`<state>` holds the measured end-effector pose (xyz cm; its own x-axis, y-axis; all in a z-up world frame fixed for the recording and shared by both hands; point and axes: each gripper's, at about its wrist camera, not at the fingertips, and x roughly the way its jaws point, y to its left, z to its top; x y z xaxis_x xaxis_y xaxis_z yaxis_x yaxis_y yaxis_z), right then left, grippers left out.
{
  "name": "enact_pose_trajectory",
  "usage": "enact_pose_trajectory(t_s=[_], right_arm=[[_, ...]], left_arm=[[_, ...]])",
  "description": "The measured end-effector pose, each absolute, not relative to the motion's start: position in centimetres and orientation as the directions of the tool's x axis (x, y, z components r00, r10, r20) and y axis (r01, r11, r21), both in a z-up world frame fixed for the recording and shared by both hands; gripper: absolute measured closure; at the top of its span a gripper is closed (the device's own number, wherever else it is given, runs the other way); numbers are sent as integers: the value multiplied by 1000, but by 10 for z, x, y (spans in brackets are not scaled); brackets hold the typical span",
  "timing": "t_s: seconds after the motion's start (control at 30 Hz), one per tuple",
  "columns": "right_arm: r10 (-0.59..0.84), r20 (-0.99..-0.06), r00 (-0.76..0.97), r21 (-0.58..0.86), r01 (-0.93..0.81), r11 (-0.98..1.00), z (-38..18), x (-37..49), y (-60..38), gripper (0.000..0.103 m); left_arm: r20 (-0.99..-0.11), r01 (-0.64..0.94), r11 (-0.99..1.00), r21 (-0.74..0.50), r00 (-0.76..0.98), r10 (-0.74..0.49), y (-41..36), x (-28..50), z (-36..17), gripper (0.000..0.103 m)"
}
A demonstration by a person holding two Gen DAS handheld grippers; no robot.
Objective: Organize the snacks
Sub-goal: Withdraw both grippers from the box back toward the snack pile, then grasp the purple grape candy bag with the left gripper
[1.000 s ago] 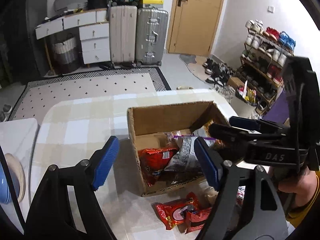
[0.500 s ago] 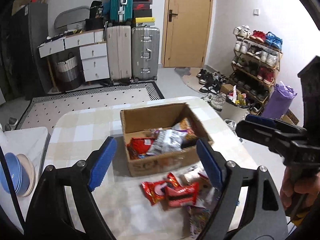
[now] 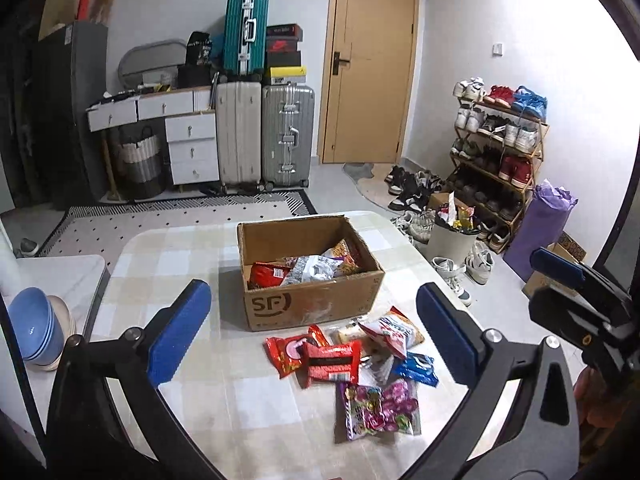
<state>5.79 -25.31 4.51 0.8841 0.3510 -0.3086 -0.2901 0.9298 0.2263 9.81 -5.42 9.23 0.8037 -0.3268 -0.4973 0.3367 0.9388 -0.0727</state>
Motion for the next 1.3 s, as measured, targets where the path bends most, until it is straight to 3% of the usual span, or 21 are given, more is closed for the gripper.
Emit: enact_pose_trajectory(t_s=[0.3,0.67,1.3], right_arm=[[296,-267,917,211,-244,946,6,-1,-260,1],[292,-370,882,255,-207,945,-64,-5,-260,1],[253,-454,854,286,-130,950,-104,26,-284,1]], left_arm=[[-449,351,935,-43,830,-332,-46,28,63,0],[-635,343,926,-159,683,-362,-48,38,-41,1],[-773,318,928,-196,532,-346,-98,119,-129,1]])
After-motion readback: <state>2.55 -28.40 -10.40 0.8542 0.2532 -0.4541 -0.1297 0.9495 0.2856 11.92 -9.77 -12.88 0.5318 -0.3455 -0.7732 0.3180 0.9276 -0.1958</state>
